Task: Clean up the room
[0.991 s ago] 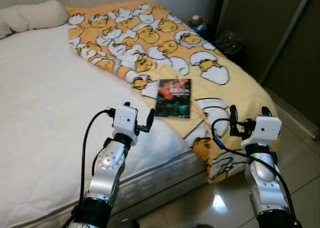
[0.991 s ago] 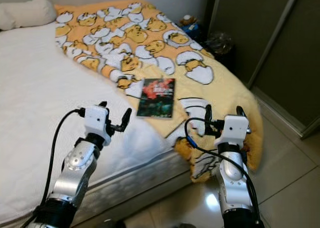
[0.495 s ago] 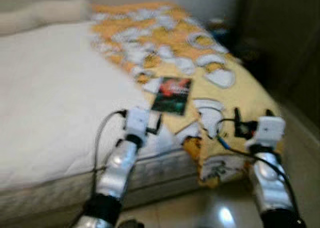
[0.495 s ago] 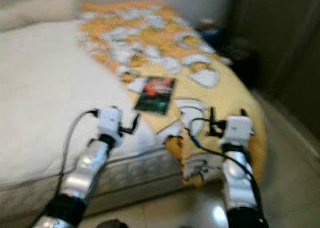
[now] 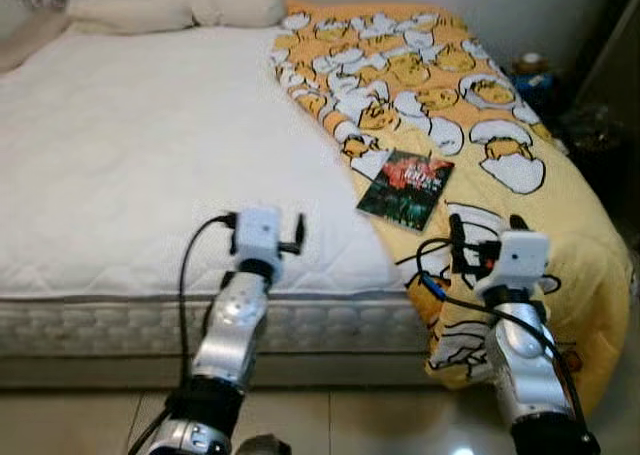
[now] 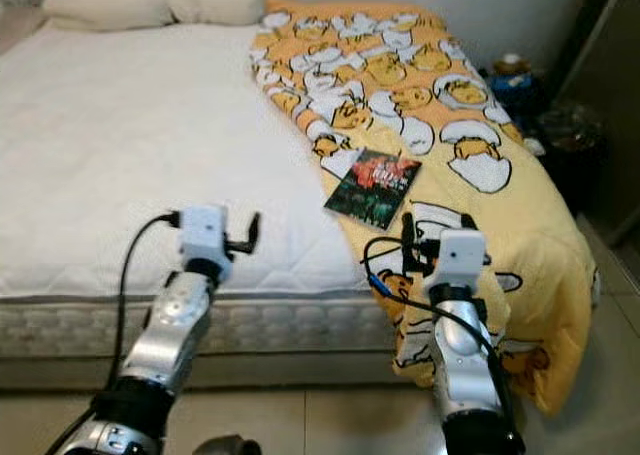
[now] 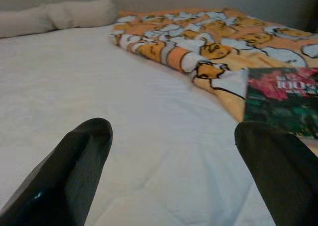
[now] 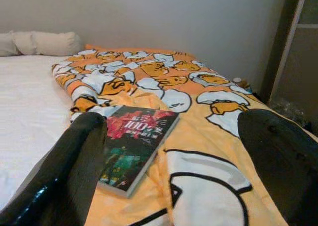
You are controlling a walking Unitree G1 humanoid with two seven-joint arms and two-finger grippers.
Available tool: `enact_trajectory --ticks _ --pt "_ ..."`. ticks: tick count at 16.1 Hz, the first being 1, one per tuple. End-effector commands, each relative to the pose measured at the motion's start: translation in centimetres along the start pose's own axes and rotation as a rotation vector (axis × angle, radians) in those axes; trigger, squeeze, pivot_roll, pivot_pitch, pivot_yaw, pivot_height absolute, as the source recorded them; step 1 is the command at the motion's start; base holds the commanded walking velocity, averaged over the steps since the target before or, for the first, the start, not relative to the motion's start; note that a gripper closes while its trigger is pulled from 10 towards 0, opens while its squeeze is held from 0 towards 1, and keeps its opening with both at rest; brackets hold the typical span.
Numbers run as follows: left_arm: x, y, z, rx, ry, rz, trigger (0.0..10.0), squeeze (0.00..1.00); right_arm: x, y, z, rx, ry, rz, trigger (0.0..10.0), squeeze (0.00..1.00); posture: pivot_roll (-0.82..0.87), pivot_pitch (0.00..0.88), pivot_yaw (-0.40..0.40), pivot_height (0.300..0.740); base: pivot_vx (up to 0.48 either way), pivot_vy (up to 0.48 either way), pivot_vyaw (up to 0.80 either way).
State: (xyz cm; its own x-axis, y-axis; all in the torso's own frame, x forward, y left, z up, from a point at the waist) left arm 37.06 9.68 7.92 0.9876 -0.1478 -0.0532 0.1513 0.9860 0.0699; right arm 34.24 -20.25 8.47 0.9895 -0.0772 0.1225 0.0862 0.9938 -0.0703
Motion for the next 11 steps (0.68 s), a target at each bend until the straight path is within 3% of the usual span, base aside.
enact_trajectory --ticks 1,11 --pt "0.0 -0.1 0.5 0.026 -0.021 -0.018 10.0 0.0 0.3 -0.1 0.5 0.002 -0.015 -0.004 10.0 0.0 -0.07 0.023 0.024 0.74 0.0 0.0 0.0" --pt "-0.6 -1.3 2.0 0.023 -0.108 -0.052 10.0 0.0 0.3 -0.5 0.4 -0.013 -0.012 -0.01 10.0 0.0 -0.08 0.025 0.03 0.74 0.315 -0.29 0.0"
Point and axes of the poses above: a point about 5 cm out from each wrist's last joint towards the gripper, its own x axis pointing out of the wrist towards the gripper, its own z axis along the axis of the wrist's last joint, y = z × x, the point moved 6 cm from there along x, pointing out of the wrist towards the gripper
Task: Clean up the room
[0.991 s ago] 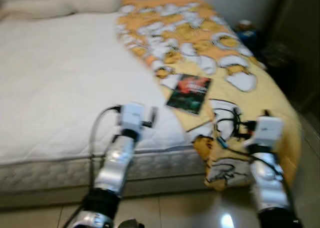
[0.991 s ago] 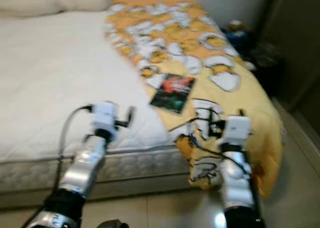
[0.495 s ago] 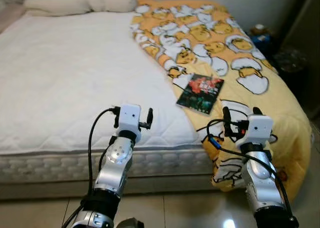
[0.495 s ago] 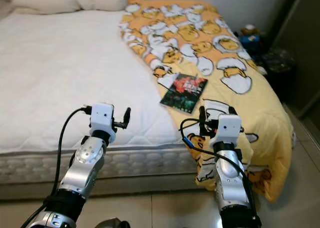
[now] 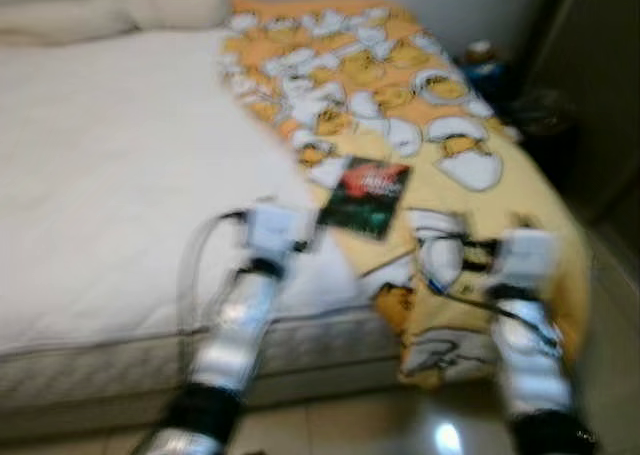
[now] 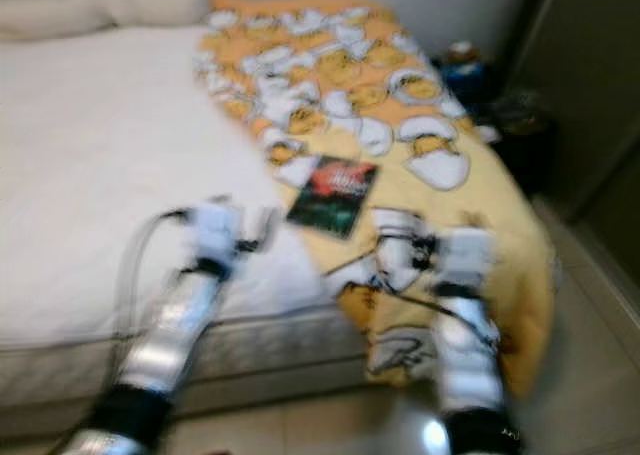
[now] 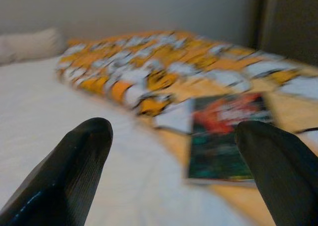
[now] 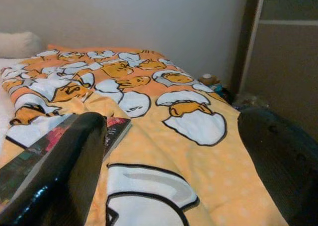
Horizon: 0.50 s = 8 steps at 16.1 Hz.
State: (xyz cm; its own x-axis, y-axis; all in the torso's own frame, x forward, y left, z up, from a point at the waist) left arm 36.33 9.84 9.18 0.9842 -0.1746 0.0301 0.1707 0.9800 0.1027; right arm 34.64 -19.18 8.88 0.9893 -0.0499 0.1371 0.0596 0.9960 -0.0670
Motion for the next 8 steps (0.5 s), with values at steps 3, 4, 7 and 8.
enact_trajectory --ticks 3,4,7,8 --pt "0.6 -1.2 0.3 -0.023 0.013 -0.019 10.0 0.0 -0.1 -1.5 -0.1 -0.02 0.006 -0.033 10.0 0.0 -0.08 0.025 0.031 0.74 0.421 -0.123 0.0" --pt "0.7 -1.3 0.1 -0.046 0.026 -0.024 10.0 0.0 -0.1 -1.4 0.0 -0.021 0.004 -0.032 10.0 0.0 -0.08 0.026 0.031 0.74 0.48 0.0 0.0" --pt "1.5 -2.0 -0.9 -0.087 0.119 -0.062 10.0 0.0 -0.2 -1.4 0.2 -0.029 -0.005 -0.028 10.0 0.0 -0.09 0.031 0.028 0.74 0.16 0.0 0.0" --pt "2.2 -1.7 -1.6 -0.124 0.177 -0.068 10.0 0.0 -0.3 -1.5 0.3 -0.035 -0.01 -0.024 10.0 0.0 -0.09 0.036 0.025 0.74 0.0 0.0 0.0"
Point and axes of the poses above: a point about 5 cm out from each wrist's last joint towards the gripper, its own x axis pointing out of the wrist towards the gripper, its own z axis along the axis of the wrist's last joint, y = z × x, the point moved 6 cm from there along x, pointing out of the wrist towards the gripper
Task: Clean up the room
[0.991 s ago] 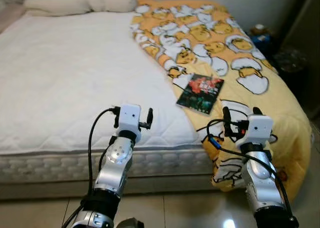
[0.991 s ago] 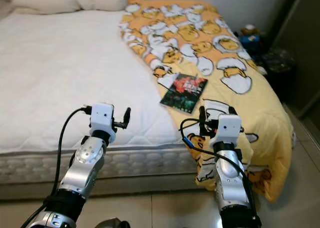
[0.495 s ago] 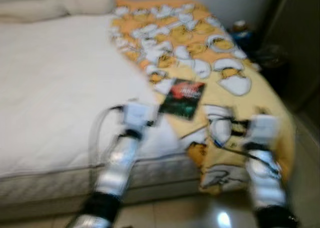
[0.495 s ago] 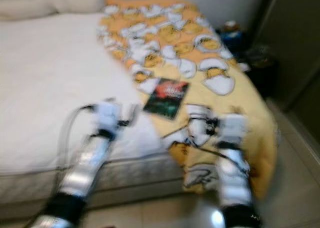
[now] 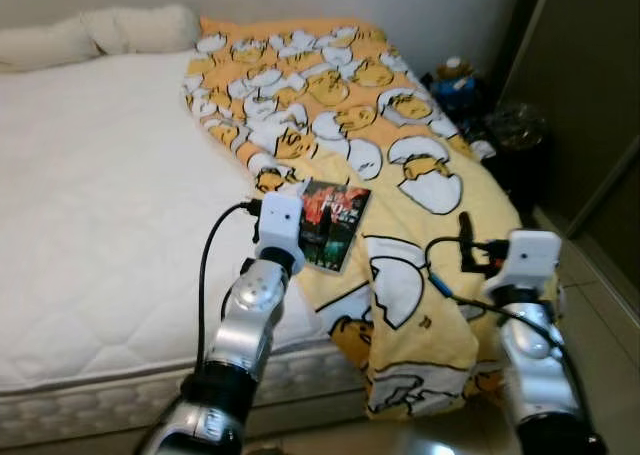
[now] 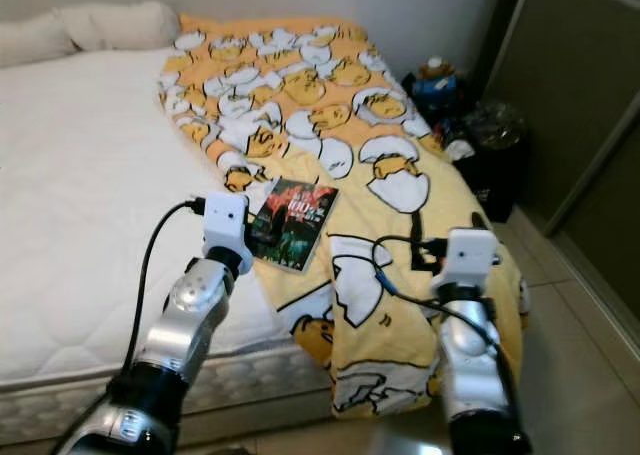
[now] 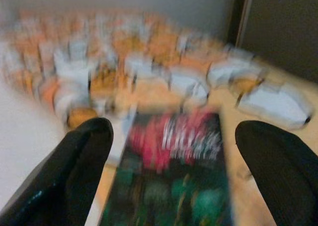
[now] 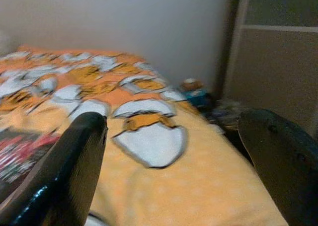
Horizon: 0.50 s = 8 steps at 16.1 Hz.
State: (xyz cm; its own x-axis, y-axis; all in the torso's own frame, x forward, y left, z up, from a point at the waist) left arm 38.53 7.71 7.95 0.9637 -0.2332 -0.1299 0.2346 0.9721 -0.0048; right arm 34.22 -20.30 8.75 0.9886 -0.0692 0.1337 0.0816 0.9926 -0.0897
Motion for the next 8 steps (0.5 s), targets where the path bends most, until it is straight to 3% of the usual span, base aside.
enact_trajectory --ticks 1,3,5,6,7,8 --pt "0.7 1.3 -0.4 -0.015 0.046 0.028 10.0 0.0 0.0 -0.3 0.7 -0.016 -0.021 0.0 10.0 0.0 -0.1 0.04 0.023 0.74 0.0 0.0 0.0" --pt "1.5 2.7 0.6 -0.04 0.039 0.08 10.0 0.0 -0.2 -0.2 1.0 -0.025 -0.033 0.012 10.0 0.0 -0.12 0.043 0.027 0.74 0.0 0.0 0.0" --pt "1.5 2.3 1.7 -0.028 -0.02 0.055 10.0 0.0 -0.4 -0.4 1.0 -0.029 -0.033 0.008 10.0 0.0 -0.12 0.044 0.034 0.74 0.0 0.0 0.0" --pt "1.5 1.7 1.5 -0.079 -0.023 0.032 10.0 0.0 -0.5 -0.4 1.0 -0.029 -0.033 0.004 10.0 0.0 -0.12 0.045 0.038 0.74 0.0 0.0 0.0" --pt "1.5 1.3 1.0 -0.088 -0.003 0.031 10.0 0.0 -0.5 -0.3 1.0 -0.038 -0.032 0.003 10.0 0.0 -0.13 0.045 0.041 0.74 0.48 0.0 0.0" --pt "1.5 1.2 0.1 -0.117 0.032 0.046 10.0 0.0 -0.6 -0.3 1.0 -0.044 -0.032 0.001 10.0 0.0 -0.12 0.045 0.045 0.74 0.48 0.0 0.8"
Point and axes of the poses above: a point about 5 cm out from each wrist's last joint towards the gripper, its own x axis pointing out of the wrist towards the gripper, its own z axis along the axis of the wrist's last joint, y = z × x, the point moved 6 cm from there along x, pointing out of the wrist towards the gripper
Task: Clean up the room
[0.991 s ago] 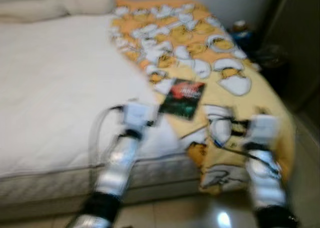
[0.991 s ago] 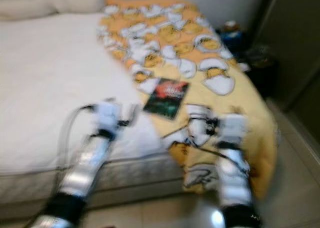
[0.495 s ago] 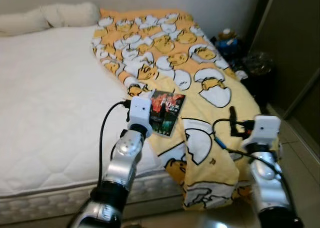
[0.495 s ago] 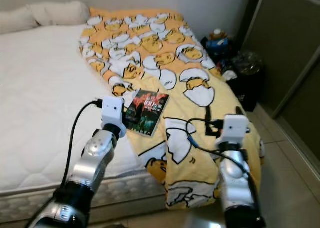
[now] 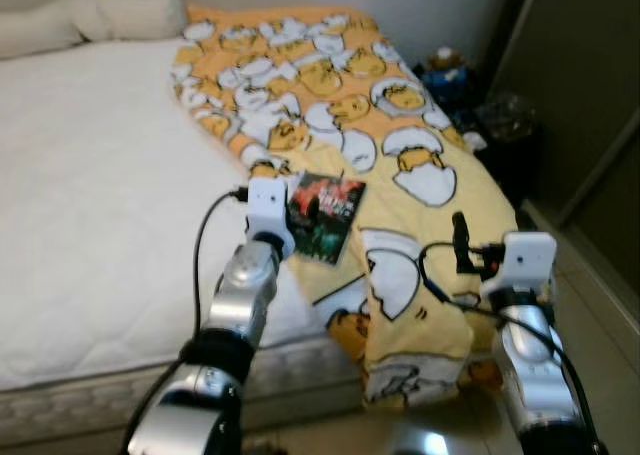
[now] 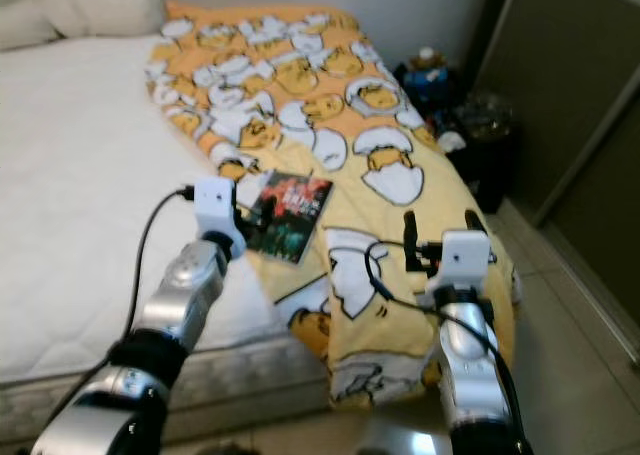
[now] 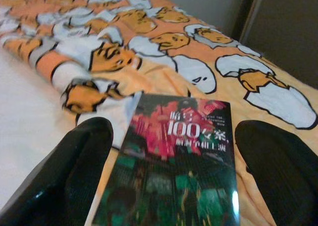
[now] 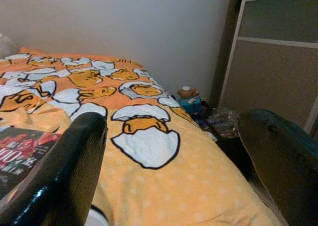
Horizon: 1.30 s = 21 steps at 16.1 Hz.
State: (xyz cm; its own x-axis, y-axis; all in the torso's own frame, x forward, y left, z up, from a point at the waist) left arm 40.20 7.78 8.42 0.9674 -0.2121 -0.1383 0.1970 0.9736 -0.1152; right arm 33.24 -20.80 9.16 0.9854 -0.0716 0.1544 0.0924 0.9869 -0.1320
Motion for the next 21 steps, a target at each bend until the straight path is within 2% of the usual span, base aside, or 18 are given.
enact_trajectory --ticks 1,5,7,8,9,10,11,12,13,14,15,16,17,18,21 --pt "-0.1 0.7 -1.1 -0.018 0.043 0.033 10.0 0.0 0.0 0.3 0.2 -0.003 -0.003 0.004 10.0 0.0 -0.13 0.046 0.048 0.74 0.48 0.0 0.77" --pt "-0.2 -0.9 -0.4 0.049 0.0 -0.016 10.0 0.0 -0.2 0.3 -0.2 0.014 0.013 0.0 10.0 0.0 -0.12 0.036 0.051 0.74 0.48 0.0 0.19" --pt "-0.2 -1.1 -0.2 0.037 -0.007 -0.026 10.0 0.0 -0.1 0.3 -0.1 0.012 0.013 0.0 10.0 0.0 -0.12 0.027 0.05 0.74 0.48 0.0 0.0" --pt "-0.1 -1.9 -0.3 0.013 0.014 -0.068 10.0 0.0 0.0 0.2 -0.1 0.01 0.011 0.0 10.0 0.0 -0.12 0.027 0.049 0.74 0.0 0.0 0.0" --pt "-0.1 -2.2 -0.7 0.003 0.041 -0.091 10.0 0.0 -0.1 0.2 -0.1 0.01 0.011 -0.001 10.0 0.0 -0.12 0.03 0.048 0.74 0.0 0.0 0.0" --pt "0.0 -2.6 -2.2 -0.098 0.156 -0.148 10.0 0.0 -0.2 0.1 0.0 0.009 0.008 -0.005 10.0 0.0 -0.12 0.037 0.047 0.74 0.0 0.0 0.0" --pt "0.0 -2.3 -3.2 -0.085 0.228 -0.169 10.0 0.0 -0.3 0.1 0.1 0.009 0.006 -0.007 10.0 0.0 -0.12 0.044 0.049 0.74 0.0 0.0 0.0" --pt "0.0 -1.6 -3.7 -0.106 0.268 -0.176 10.0 0.0 -0.5 0.0 0.1 0.01 0.004 -0.011 10.0 0.0 -0.13 0.051 0.047 0.74 0.0 0.0 0.0" --pt "-0.1 -1.6 -4.4 -0.11 0.307 -0.205 10.0 0.0 -0.6 -0.1 0.1 0.01 0.006 -0.013 10.0 0.0 -0.13 0.062 0.048 0.74 0.0 0.0 0.0" --pt "-0.8 -1.5 -5.9 -0.143 0.396 -0.247 10.0 0.0 -0.9 -0.2 0.0 0.01 0.01 -0.014 10.0 0.0 -0.14 0.072 0.048 0.74 0.0 0.0 0.0" --pt "-1.8 -2.1 -7.6 -0.156 0.492 -0.322 7.9 0.0 -1.2 -0.2 0.0 0.008 0.012 -0.013 10.0 0.0 -0.15 0.082 0.051 0.74 0.0 0.0 0.0" --pt "-2.5 -2.2 -8.6 -0.182 0.563 -0.344 6.3 0.0 -1.4 -0.3 0.0 0.005 0.014 -0.016 10.0 0.0 -0.16 0.085 0.054 0.74 0.0 0.0 0.0" --pt "-2.9 -2.7 -8.6 -0.254 0.61 -0.394 10.0 0.0 -1.5 -0.7 0.1 0.001 0.015 -0.026 10.0 0.0 -0.16 0.089 0.057 0.74 0.0 0.0 0.0" --pt "-3.1 -2.7 -8.2 -0.323 0.628 -0.422 10.0 0.0 -1.6 -1.1 0.1 -0.004 0.017 -0.035 10.0 0.0 -0.16 0.089 0.057 0.74 0.0 0.0 0.0" --pt "-3.0 -1.8 -7.9 -0.44 0.624 -0.39 10.0 0.0 -1.8 -1.2 0.0 -0.006 0.021 -0.038 10.0 0.0 -0.17 0.096 0.057 0.74 0.0 0.0 0.0"
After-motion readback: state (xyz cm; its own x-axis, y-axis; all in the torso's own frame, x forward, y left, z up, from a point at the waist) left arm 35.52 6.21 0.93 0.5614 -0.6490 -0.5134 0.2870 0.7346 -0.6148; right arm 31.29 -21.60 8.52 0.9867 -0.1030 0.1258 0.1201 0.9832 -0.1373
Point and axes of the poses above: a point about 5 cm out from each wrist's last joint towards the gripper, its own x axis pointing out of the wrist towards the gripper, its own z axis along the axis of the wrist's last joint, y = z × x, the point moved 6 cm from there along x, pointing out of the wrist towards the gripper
